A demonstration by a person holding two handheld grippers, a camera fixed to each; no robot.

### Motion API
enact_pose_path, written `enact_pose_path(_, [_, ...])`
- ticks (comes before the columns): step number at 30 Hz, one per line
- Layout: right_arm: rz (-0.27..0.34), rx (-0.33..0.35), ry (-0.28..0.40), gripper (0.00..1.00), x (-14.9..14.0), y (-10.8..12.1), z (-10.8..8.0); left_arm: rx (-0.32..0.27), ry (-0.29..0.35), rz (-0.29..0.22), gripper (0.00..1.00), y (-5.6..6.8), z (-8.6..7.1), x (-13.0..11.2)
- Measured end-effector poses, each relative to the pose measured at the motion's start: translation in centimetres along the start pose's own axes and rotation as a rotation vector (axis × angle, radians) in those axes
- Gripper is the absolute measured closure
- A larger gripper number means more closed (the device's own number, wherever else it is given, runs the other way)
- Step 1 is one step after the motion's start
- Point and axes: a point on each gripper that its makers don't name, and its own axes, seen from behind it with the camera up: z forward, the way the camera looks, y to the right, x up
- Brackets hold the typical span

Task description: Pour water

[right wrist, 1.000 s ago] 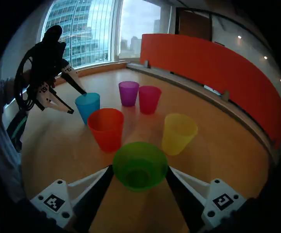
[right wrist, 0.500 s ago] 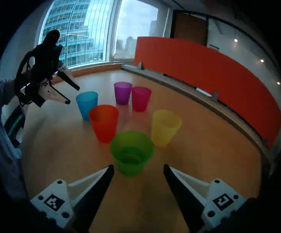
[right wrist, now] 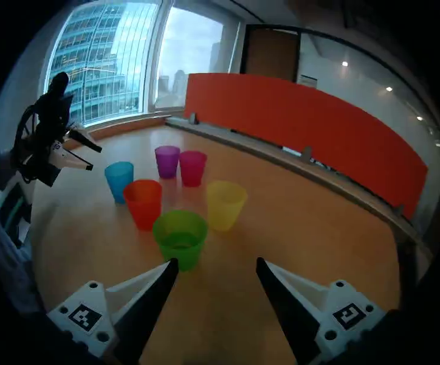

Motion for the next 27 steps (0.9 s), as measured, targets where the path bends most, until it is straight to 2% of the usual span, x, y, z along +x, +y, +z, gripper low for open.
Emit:
enact_pose_path(6, [0.047,-0.087,0.079,0.01,2.1,1.8,-1.1,0.069,0.071,-0.011,0.0,-1.2,-0.8,1.4])
enact_pose_path(14, [0.114,-0.249,0.147,0.01,3.3,5.2,-2.0,0.184,0.198,-0.061,0.0,-3.8,-1.6,3.7])
enact_pose_path(27, [0.186,-0.417,0.31,0.01,5.9,7.6,-3.2,0.3,0.376,-0.154,0.0,-5.7,-3.4,6.0])
